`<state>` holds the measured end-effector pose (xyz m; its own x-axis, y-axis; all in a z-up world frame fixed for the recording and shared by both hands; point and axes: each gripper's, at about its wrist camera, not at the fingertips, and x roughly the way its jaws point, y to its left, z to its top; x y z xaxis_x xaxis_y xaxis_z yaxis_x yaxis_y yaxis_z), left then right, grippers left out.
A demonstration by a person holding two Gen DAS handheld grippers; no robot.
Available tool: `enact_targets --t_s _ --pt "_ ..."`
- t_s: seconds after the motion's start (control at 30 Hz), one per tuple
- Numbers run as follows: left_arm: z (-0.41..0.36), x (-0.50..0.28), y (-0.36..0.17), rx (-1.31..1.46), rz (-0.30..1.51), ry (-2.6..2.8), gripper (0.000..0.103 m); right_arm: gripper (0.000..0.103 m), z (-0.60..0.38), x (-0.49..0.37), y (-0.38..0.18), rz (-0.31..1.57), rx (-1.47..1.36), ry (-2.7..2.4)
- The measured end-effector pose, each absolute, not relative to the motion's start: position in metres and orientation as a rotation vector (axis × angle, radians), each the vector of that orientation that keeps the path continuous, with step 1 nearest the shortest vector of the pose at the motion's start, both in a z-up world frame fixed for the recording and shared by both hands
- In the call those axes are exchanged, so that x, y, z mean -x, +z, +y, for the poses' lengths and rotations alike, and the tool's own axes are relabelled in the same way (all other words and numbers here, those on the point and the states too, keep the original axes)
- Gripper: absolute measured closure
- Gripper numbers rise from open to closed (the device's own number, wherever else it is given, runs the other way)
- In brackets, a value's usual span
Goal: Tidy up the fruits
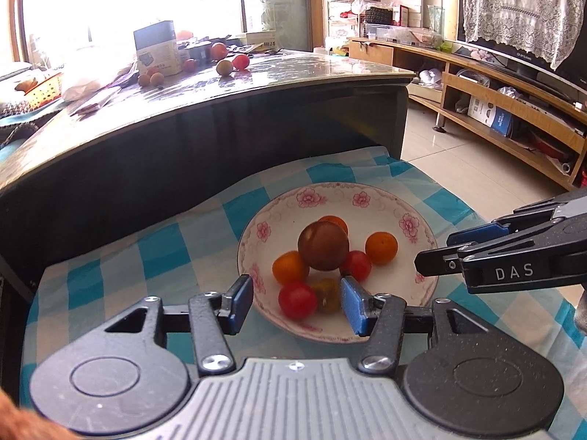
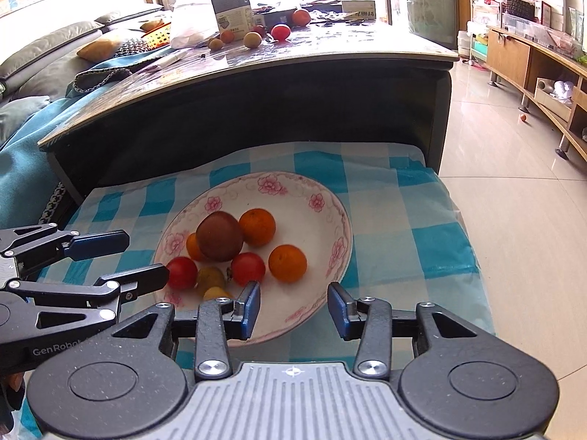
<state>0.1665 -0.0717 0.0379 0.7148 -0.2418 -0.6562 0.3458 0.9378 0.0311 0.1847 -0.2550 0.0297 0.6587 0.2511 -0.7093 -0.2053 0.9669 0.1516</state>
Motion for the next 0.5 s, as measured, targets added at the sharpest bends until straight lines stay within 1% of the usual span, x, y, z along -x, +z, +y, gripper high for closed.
enact_targets --t_s 0.2,0.27,0.4,0.5 --pt "-0.064 -0.145 0.036 -0.122 0.723 -0.313 0.041 0.066 -0.249 -0.165 0.029 0.825 -0.065 0.263" --pt "-0.061 -0.137 0.035 -0.107 0.727 -0.306 0.036 0.066 -0.248 -0.158 0.029 0.83 -0.073 0.264" --pt "-0.059 -0.125 0.034 -0.103 0.729 -0.29 0.035 0.066 -0.243 -0.143 0.027 0.838 -0.079 0.26" --pt "-0.057 -0.117 0.033 -0.092 0.728 -0.271 0.031 0.066 -0.241 -0.133 0.025 0.848 -0.095 0.253"
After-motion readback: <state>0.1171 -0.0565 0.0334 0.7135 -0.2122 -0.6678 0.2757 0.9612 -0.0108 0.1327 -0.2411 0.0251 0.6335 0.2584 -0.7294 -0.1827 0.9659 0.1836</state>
